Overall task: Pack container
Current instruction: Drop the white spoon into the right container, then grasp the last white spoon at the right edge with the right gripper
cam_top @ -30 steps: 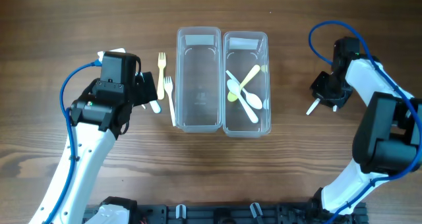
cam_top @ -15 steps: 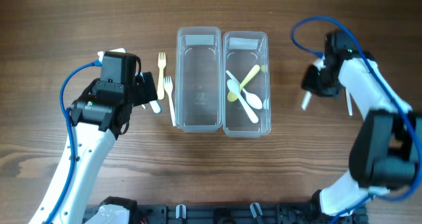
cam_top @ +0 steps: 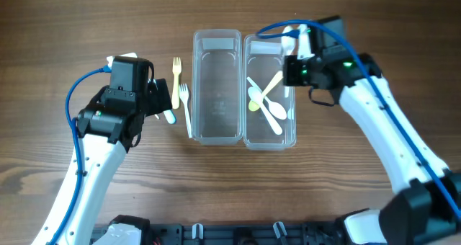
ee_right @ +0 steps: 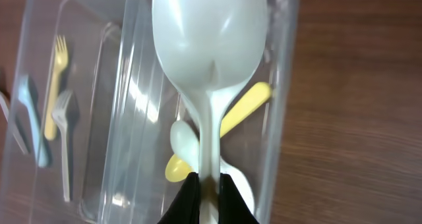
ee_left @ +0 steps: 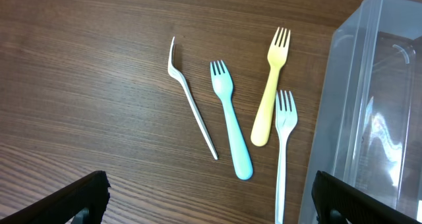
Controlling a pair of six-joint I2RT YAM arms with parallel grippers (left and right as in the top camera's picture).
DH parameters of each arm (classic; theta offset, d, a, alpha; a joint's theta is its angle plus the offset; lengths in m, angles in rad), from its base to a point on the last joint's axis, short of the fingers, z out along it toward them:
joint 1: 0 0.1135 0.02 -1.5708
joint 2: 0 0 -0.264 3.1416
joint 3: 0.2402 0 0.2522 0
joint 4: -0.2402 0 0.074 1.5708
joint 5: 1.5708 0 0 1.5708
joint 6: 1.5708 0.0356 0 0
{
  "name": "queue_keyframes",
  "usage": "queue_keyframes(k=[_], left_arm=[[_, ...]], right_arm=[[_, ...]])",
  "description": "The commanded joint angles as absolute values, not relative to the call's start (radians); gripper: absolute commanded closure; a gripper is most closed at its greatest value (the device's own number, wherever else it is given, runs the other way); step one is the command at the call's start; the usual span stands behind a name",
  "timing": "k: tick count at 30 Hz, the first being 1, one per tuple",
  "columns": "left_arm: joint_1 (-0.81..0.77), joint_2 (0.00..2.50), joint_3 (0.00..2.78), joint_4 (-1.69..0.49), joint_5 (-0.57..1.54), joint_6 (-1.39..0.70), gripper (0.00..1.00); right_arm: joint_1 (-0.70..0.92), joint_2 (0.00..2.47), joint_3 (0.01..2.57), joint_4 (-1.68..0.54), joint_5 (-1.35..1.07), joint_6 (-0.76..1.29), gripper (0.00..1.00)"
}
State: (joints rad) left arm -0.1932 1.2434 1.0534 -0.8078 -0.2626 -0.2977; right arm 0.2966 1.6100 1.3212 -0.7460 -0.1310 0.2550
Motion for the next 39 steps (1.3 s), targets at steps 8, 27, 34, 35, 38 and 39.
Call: queue_keyframes(k=[8, 27, 34, 35, 38, 39], left_arm=[[-0.185, 1.246, 1.067, -0.805, -0.250, -0.296, 0.00], [-0.185, 1.246, 1.067, -0.805, -0.250, -0.296, 0.00], [-0.185, 1.246, 1.067, -0.805, -0.250, -0.296, 0.00], [-0.185, 1.246, 1.067, -0.805, -0.250, -0.296, 0.00], [-0.185, 1.246, 1.067, -0.805, -0.250, -0.296, 0.00], [-0.185, 1.246, 1.067, -0.805, -0.250, -0.296, 0.00]], right_arm=[[0.329, 1.699, 1.348, -0.737, -0.153, 0.200, 0.46], [-0.412, 1.579, 1.380, -0.717, -0.107, -0.210, 0.35], [-0.531, 1.753, 1.380, -0.813, -0.233, -0.537, 0.22], [-0.532, 1.771, 1.380, -0.814, -0.231, -0.545, 0.25], [-0.531, 1.814, 1.380, -0.809, -0.234, -0.546, 0.32], [-0.530, 1.834, 1.380, -0.805, -0.242, -0.545, 0.33]])
